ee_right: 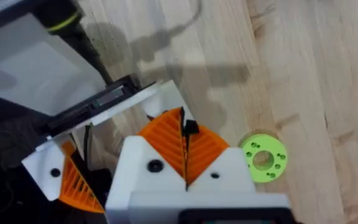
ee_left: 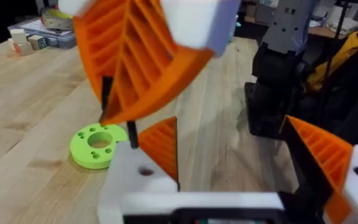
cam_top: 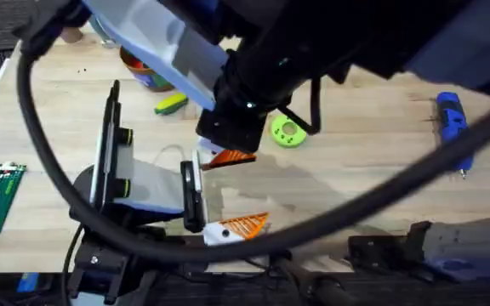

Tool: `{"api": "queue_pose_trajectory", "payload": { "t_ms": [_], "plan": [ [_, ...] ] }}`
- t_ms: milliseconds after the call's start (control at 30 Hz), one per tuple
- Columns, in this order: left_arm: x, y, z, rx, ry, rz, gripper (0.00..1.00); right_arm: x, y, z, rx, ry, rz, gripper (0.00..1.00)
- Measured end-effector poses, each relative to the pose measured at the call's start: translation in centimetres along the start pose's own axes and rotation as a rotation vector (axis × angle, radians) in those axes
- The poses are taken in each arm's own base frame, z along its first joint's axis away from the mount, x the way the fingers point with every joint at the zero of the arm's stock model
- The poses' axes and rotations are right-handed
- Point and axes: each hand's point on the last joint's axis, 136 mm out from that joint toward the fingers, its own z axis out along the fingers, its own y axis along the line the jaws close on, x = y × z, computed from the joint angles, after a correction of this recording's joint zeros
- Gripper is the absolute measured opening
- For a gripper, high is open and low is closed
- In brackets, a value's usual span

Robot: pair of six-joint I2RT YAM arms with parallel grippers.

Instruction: Pick up the gripper from the table and insert it into the empty holder that is missing its gripper. Then pick up a screw, insert it into the mounting hole, and use the screwdriver to tighten it. Finally, clean up the table by picking up the vegetable and placing it into the bucket.

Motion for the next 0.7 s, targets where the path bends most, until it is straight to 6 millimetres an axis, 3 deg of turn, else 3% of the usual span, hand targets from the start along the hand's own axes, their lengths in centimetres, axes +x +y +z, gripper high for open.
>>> {"api": "queue_pose_trajectory", "payload": {
  "t_ms": [233,700],
  "plan": [
    [0.0,0.0,0.0,0.000,0.000,0.000,0.993,0.2,0.0,1.1,-0.006,0.028,0.002,0.008],
    [0.0,0.0,0.0,0.000,0.000,0.000,0.993,0.1,0.6,1.2,-0.042,0.024,0.003,0.008]
  ]
}}
